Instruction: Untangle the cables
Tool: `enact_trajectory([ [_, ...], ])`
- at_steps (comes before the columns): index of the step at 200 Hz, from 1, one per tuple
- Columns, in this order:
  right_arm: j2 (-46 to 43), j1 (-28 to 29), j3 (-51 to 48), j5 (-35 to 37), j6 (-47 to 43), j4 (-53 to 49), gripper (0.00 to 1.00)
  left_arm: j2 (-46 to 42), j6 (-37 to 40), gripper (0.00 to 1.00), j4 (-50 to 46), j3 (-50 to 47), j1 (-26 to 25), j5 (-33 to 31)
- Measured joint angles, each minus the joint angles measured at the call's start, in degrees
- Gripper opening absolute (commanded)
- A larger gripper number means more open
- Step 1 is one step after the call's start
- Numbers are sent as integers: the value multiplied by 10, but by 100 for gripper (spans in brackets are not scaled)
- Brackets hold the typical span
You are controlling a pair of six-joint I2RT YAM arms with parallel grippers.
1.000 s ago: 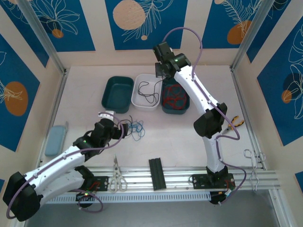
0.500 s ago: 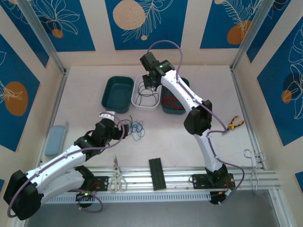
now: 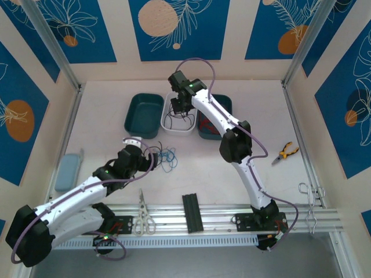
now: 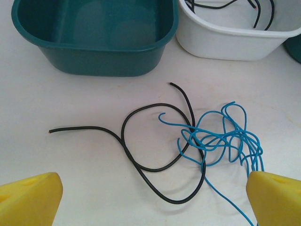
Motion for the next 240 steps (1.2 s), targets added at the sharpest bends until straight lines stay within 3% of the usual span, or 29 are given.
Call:
enact_trajectory([
  [68,37,-32,0,-88,10,34,1,16,0,100,12,0,1,10],
  [111,50,-43,3,-86,9,48,2,18,0,100,15,0,1,10],
  [156,66,-51,20,-71,3,49,21,17,0,100,15,-2,2,11],
  [240,53,-56,36,-10,-15,49,35,17,0,100,15,-3,4,15],
])
